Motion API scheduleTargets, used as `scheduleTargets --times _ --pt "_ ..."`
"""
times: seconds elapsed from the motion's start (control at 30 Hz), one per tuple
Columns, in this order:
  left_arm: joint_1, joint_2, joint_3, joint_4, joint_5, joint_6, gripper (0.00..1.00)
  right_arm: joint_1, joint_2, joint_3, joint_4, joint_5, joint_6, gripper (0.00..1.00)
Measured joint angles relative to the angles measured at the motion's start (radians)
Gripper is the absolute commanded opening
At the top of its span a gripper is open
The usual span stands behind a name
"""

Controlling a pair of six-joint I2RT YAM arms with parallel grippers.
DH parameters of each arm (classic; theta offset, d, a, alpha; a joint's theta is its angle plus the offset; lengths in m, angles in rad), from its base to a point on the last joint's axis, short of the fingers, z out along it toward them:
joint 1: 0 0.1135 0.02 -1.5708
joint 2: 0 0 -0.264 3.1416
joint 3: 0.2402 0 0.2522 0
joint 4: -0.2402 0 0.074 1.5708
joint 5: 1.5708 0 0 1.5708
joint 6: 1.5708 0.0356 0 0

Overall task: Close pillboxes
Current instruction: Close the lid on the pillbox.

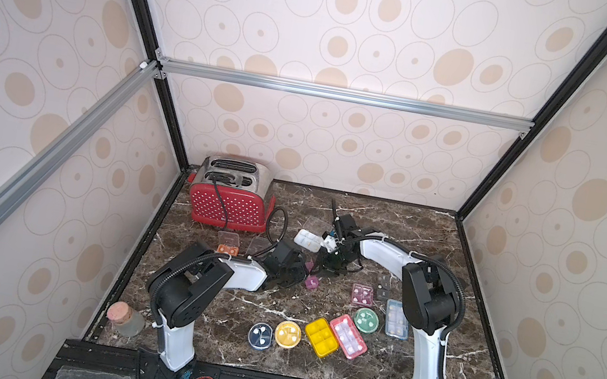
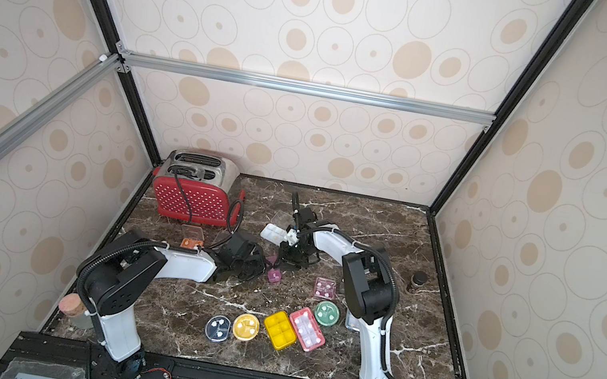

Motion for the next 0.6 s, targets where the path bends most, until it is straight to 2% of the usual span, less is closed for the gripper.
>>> scheduleTargets --times 0.13,0.27,0.47,0.6 --pt "0.005 0.002 0.000 0.015 -0.003 -0.002 0.14 0.000 -0.006 -0.009 0.006 0.005 0.000 0.25" --pt "0.006 0.008 0.000 0.035 -0.012 -0.005 0.14 0.000 -0.019 -0.032 0.021 0.008 0.004 0.25" --pt "0.003 0.016 -0.008 0.058 -0.006 -0.005 0.25 0.000 -0.026 -0.041 0.030 0.008 0.008 0.26" --pt "-0.002 -0.001 -0.026 0.049 0.000 -0.004 0.34 0.002 -0.032 -0.041 0.017 0.020 0.005 0.30"
